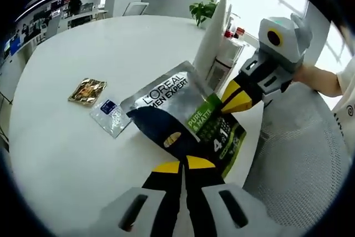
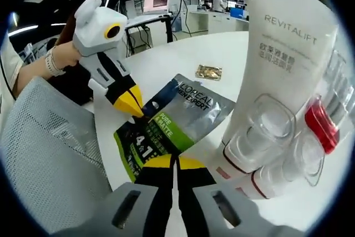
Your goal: Arrange the skincare products in the storage area until every visible bottle or jar stands upright without overlapping.
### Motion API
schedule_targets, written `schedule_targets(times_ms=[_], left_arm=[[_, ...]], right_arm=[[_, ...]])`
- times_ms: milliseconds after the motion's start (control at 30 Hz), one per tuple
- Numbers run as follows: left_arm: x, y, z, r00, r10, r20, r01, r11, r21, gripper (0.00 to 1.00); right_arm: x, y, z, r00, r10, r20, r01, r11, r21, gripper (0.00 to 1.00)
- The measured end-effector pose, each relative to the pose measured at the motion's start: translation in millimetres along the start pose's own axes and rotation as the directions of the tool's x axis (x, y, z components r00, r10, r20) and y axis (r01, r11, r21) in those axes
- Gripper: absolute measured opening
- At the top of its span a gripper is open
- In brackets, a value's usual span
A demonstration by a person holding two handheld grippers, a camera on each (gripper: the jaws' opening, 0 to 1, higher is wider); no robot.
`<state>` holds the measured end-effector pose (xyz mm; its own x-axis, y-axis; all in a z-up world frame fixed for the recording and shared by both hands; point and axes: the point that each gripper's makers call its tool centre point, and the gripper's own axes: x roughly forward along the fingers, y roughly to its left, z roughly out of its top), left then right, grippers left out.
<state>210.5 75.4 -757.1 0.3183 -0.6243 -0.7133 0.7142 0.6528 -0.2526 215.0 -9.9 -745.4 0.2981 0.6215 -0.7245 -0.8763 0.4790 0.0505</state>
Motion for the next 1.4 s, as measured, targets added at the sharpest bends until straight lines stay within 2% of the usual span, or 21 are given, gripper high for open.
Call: schedule_targets(times_ms=[200, 400, 567, 800, 1067, 1200, 1300, 1400], left_arm=[[3, 0.8, -3.3, 1.0, -0.009, -0.009, 0.008, 1.0, -0.015, 0.0], [5, -2.4, -5.4, 1.0, -0.012, -0.008, 0.012, 0.999, -0.034, 0.0], [6, -4.8, -6.9, 1.0, -0.017, 0.0, 0.017, 0.998, -0.059, 0.0], [6, -4.3, -6.1, 1.0, -0.01, 0.007, 0.011, 0.998, -0.069, 0.0], [7, -3.6, -5.7, 1.0, 0.001, 0.014, 0.0, 0.997, -0.079, 0.0], [7, -2.9, -5.6, 1.0, 0.001, 0.013, 0.0, 0.997, -0.078, 0.0], [7, -2.7, -5.6, 1.0, 0.003, 0.011, -0.003, 0.997, -0.077, 0.0], [7, -3.3, -5.3, 1.0, 0.007, 0.012, -0.006, 0.997, -0.076, 0.0]], right_arm=[[5, -1, -8.7, 0.999, 0.002, -0.036, -0.003, 1.0, -0.019, 0.02], [7, -1, -16.5, 0.999, 0.013, -0.047, -0.012, 1.0, 0.006, 0.03], [10, -4, -23.0, 0.998, 0.003, -0.063, -0.004, 1.0, -0.009, 0.04], [6, -6, -24.9, 0.998, 0.004, -0.065, -0.005, 1.0, -0.006, 0.06], [-7, 1, -25.8, 0.998, -0.02, -0.059, 0.016, 0.998, -0.064, 0.08], [-9, 12, -15.0, 1.0, 0.0, -0.017, -0.002, 0.994, -0.113, 0.14], [-7, 18, -11.5, 1.0, 0.009, -0.013, -0.011, 0.991, -0.133, 0.18], [-2, 29, -6.4, 0.999, 0.045, 0.0, -0.044, 0.983, -0.181, 0.27]])
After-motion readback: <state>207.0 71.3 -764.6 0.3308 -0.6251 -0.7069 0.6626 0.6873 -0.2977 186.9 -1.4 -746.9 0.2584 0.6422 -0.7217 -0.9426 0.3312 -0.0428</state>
